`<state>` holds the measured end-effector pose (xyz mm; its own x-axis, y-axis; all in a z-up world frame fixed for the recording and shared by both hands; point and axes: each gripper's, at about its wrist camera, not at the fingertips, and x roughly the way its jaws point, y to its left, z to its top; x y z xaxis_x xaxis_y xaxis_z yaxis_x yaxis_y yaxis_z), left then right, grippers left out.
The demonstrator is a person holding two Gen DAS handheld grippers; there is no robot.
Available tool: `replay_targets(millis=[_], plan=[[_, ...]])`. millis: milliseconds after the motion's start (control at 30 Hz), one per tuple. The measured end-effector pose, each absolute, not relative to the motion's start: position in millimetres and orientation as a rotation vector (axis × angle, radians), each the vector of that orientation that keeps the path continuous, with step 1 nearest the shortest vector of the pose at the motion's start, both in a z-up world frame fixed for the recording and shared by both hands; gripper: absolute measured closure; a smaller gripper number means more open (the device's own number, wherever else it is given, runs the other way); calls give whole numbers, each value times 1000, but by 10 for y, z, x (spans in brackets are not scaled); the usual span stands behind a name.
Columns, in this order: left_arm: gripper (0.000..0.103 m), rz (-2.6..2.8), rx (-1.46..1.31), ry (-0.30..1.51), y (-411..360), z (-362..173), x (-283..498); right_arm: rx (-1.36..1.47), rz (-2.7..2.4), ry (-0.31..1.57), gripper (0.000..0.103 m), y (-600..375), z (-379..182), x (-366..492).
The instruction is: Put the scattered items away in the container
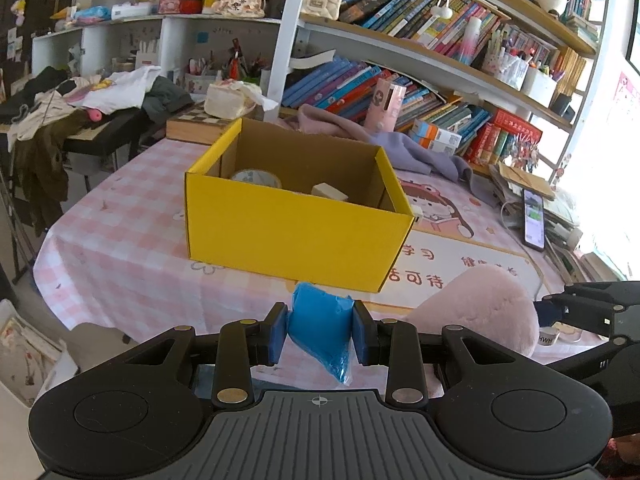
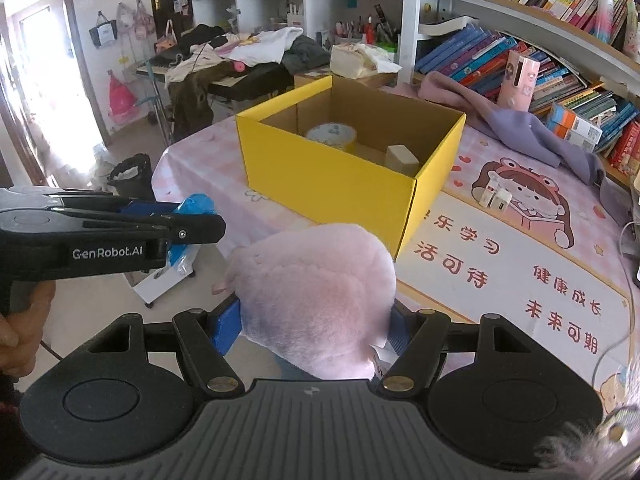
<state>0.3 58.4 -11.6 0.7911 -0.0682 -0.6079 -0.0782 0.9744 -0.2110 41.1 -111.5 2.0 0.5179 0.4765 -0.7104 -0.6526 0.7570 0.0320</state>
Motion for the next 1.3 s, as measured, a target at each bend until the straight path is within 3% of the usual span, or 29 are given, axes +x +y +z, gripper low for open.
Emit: replay_targets(millis=[433, 767, 1300], plan=[[71, 13, -191, 646, 648, -15, 173, -209, 675, 730, 35, -1062, 93, 645], [71, 34, -163, 553, 795, 207, 445, -261, 691, 525, 35, -894, 371, 807], [71, 58, -135, 571, 830, 219, 1169, -273, 652, 506, 34, -748, 386, 1604]])
